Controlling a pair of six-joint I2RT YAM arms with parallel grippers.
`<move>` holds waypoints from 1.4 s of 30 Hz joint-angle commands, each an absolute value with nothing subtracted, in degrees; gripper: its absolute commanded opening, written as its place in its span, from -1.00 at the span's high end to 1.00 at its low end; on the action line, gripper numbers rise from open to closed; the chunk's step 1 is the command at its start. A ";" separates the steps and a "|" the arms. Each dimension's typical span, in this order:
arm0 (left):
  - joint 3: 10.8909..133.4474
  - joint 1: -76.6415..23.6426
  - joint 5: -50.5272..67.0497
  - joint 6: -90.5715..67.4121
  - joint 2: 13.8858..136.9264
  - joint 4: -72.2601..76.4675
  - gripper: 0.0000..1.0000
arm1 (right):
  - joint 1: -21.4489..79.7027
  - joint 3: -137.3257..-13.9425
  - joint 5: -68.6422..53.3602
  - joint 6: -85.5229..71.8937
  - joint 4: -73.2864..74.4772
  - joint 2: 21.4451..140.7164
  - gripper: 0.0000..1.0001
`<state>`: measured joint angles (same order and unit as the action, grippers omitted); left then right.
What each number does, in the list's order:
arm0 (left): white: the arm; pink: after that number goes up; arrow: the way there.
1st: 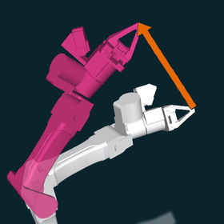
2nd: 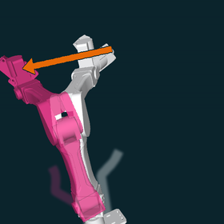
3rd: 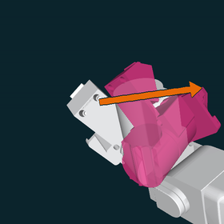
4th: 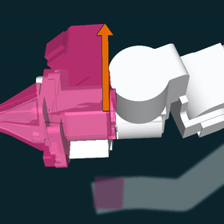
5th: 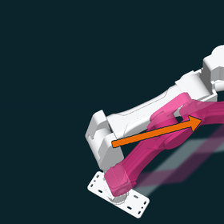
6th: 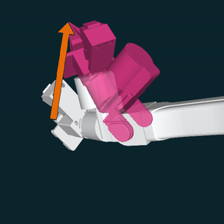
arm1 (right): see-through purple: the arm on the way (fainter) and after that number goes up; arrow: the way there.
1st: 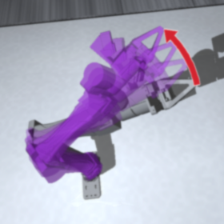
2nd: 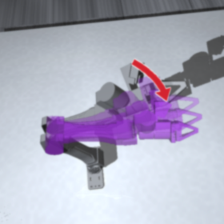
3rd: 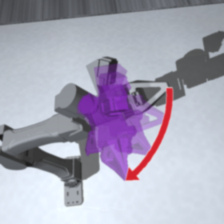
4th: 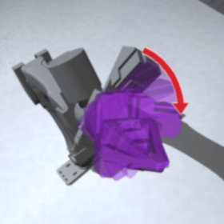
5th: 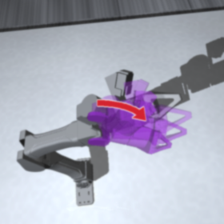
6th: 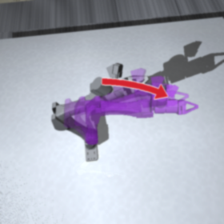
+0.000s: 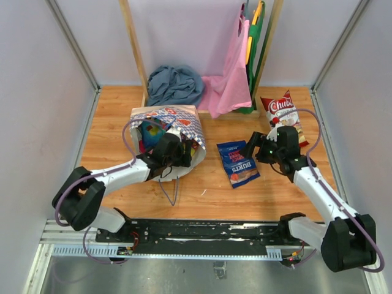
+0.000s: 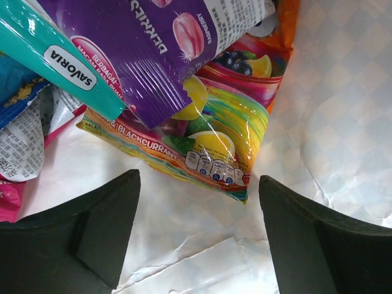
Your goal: Take the snacks out of the paper bag
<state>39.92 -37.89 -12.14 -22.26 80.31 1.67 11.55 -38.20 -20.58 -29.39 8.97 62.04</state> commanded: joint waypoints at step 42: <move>44.57 -37.53 -11.70 -26.24 49.17 -23.72 0.99 | 10.45 -37.22 -20.04 -25.50 17.42 47.46 -0.92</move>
